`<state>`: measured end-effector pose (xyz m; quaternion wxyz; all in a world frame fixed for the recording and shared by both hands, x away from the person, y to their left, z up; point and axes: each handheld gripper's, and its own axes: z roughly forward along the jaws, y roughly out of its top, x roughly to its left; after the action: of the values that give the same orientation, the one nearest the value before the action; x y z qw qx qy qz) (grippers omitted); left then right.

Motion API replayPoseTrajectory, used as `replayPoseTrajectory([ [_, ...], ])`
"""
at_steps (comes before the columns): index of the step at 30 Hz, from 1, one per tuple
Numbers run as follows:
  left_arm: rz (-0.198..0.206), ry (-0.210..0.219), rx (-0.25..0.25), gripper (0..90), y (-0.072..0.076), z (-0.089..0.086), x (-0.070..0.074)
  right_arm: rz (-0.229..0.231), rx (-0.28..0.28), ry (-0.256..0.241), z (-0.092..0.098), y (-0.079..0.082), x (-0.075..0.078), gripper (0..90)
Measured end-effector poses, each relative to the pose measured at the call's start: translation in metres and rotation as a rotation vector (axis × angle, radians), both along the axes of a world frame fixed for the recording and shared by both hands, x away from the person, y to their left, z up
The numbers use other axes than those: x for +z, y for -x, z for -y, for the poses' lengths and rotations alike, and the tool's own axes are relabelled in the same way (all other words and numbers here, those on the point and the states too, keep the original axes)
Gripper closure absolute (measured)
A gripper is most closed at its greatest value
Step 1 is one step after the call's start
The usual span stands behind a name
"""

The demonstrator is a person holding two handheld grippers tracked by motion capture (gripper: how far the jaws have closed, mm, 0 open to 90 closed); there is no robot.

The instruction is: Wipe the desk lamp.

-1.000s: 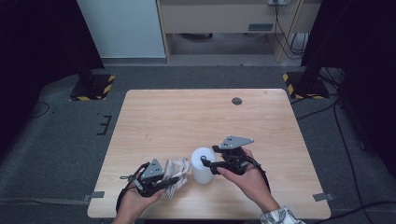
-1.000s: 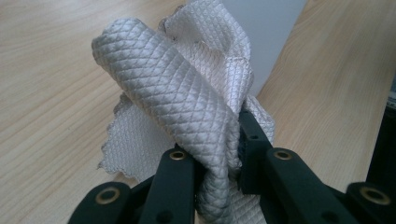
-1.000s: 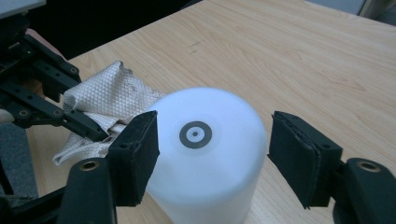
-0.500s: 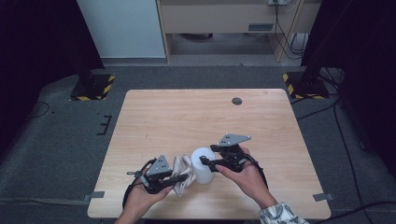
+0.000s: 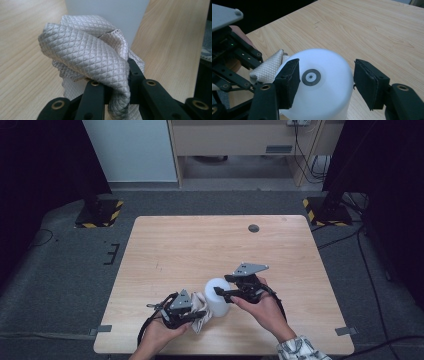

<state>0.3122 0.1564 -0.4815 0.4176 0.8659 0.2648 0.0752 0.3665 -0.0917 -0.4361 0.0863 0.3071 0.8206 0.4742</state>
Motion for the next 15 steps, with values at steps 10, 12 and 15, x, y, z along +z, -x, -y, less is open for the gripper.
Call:
replayPoseTrajectory([
  [10,0.044,0.074,0.017,79.1,0.0,-0.008,0.02,-0.006,-0.002,-0.003,0.0,0.0,0.0,38.4],
  [12,0.035,0.058,0.019,79.1,-0.002,-0.008,0.016,-0.008,-0.003,-0.003,0.0,0.0,0.0,38.3],
  [15,0.014,0.037,0.022,79.1,-0.006,-0.007,0.008,-0.008,-0.003,-0.003,0.0,0.0,0.0,38.4],
])
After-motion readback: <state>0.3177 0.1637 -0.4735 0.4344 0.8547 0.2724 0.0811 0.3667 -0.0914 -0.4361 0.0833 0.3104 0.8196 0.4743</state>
